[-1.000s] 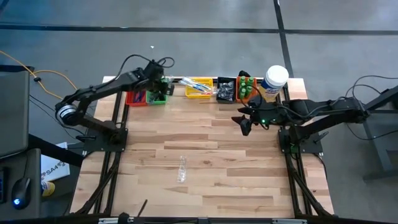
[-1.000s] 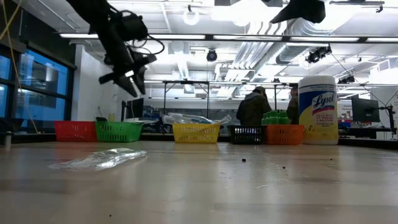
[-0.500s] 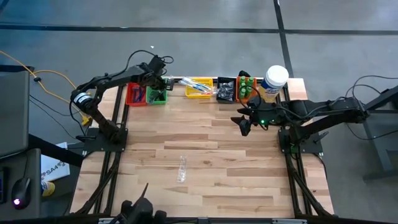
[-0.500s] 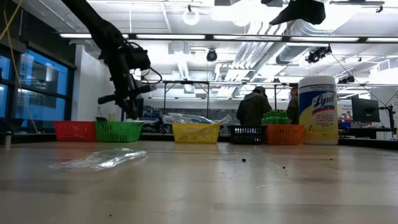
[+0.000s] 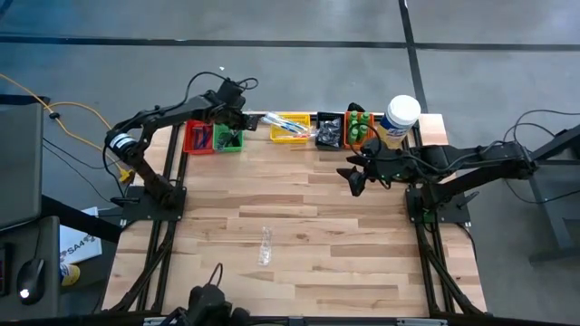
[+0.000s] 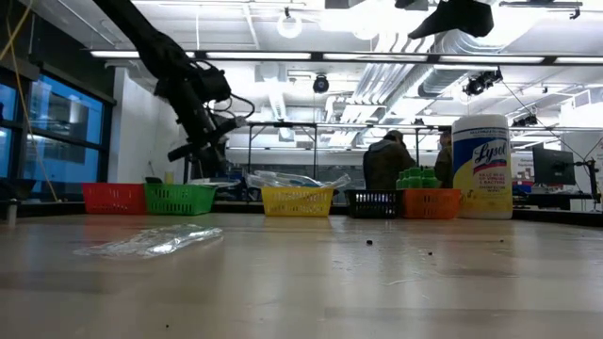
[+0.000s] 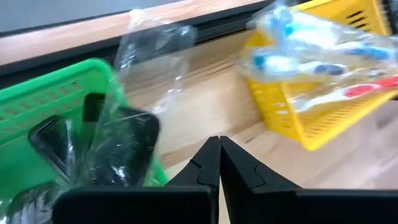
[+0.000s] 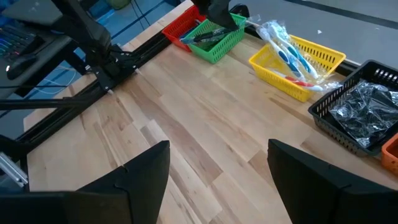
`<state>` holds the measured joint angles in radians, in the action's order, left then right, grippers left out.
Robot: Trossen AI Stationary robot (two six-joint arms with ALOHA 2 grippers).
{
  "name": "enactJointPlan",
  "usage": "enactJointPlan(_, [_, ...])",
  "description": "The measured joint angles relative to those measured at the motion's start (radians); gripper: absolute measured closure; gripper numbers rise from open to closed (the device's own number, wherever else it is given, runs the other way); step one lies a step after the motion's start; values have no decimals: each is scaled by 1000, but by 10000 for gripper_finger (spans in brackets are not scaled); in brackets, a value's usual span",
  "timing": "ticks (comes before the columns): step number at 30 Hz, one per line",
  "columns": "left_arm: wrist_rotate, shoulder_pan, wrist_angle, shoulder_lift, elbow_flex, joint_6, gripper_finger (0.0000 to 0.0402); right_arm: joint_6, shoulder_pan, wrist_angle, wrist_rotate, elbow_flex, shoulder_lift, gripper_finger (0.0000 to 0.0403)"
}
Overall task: Pick & Place Travel size toiletries
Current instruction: Put the black comb into the green bin
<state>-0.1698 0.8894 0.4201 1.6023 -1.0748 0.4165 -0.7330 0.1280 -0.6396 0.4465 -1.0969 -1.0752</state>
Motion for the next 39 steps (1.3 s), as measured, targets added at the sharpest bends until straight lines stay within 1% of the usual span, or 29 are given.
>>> enactJointPlan(7, [27, 1, -44, 66, 2, 36, 401, -4, -8, -1, 10, 0, -14, 144])
enactJointPlan(9, [52, 1, -46, 71, 2, 35, 401, -4, -15, 0, 11, 0, -11, 144])
enactJointPlan(12, [119, 0, -53, 71, 2, 22, 401, -11, -26, 0, 10, 0, -13, 144])
enactJointPlan(17, [171, 1, -34, 71, -18, 4, 401, -22, -38, 0, -2, 0, -12, 144])
enactJointPlan(24, [277, 1, 53, 70, -70, -19, 401, -21, -56, -1, -4, 0, -12, 144])
enactJointPlan(28, [328, 1, 146, 70, -100, -27, 401, -20, -59, 0, -5, 0, -13, 144])
enactJointPlan(33, [340, 1, 255, 69, -100, -21, 401, -19, -59, -1, -5, 0, -13, 144])
enactJointPlan(39, [344, 1, 251, 67, -26, -12, 401, -18, -59, 0, -5, 0, -12, 144])
